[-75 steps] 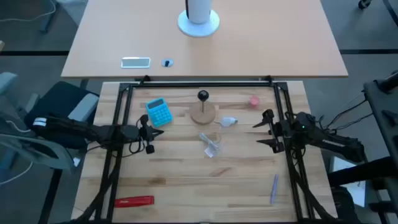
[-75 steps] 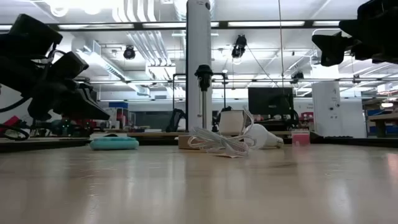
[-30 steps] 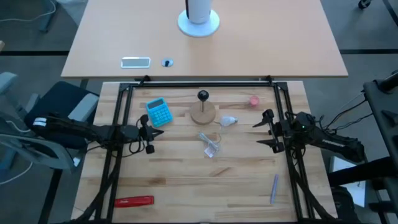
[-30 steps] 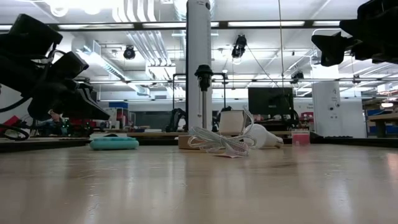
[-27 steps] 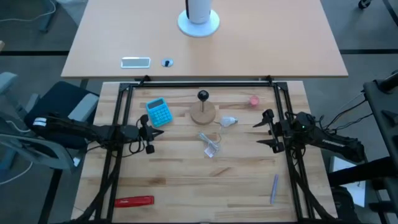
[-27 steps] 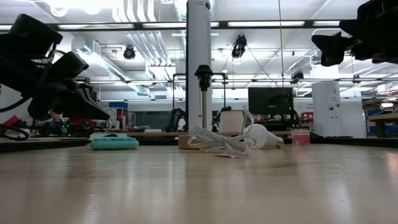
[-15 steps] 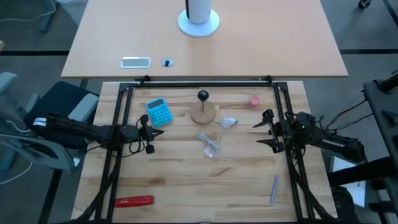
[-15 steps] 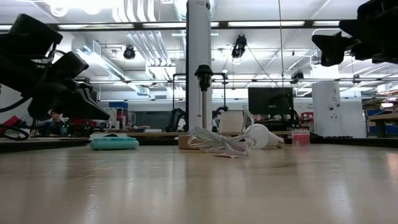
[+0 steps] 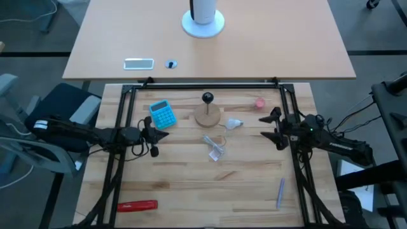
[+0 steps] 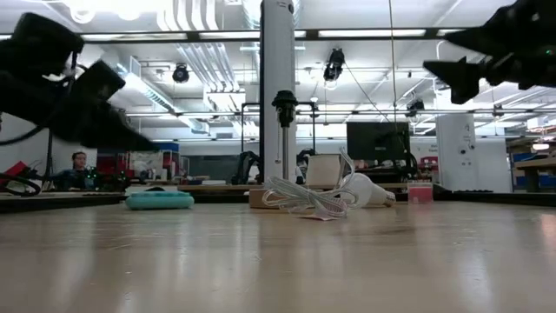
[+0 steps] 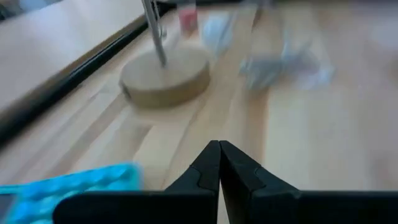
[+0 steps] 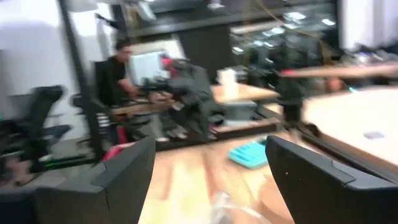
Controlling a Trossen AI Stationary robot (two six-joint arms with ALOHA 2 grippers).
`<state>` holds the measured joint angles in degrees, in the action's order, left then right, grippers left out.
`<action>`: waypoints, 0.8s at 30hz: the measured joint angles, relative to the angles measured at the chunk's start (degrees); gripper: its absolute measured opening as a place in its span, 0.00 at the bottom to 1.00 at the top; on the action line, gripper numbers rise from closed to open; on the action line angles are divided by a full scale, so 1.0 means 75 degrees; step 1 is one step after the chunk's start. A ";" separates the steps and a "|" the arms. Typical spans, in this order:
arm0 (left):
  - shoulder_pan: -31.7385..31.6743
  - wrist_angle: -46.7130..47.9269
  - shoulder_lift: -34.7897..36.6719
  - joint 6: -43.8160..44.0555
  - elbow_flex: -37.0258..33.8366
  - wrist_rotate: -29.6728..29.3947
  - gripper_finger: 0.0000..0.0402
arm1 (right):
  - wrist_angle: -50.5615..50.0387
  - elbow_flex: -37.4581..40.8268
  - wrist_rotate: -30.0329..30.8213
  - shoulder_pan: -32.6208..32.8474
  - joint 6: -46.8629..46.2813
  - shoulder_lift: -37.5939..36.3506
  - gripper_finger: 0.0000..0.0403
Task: Screw lightbulb
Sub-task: Insert the light bulb into the desk lamp
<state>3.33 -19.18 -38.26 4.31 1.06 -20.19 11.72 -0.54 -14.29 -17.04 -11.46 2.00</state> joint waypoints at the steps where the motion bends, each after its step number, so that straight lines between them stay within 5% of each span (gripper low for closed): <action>1: 0.0001 -0.0225 0.0001 0.0290 0.0000 0.0017 0.00 | -0.0077 0.0000 0.0148 0.0000 -0.0010 0.0081 0.74; 9: 0.0001 -0.2457 0.0001 0.0525 0.0000 0.0030 0.00 | 0.1596 -0.0006 0.1897 -0.0128 0.0846 0.1126 0.73; 19: 0.0001 -0.4331 -0.0007 0.0319 0.0000 0.0056 0.00 | 0.1795 -0.1474 0.1900 -0.0149 0.2002 0.3266 0.77; 24: 0.0001 -0.4369 -0.0008 0.0557 0.0000 0.0101 0.00 | 0.0396 -0.2832 0.1904 -0.0149 0.2810 0.4428 0.75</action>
<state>3.33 -51.95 -38.32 8.49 1.06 -19.43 14.69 -21.77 -0.01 -18.15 9.62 35.21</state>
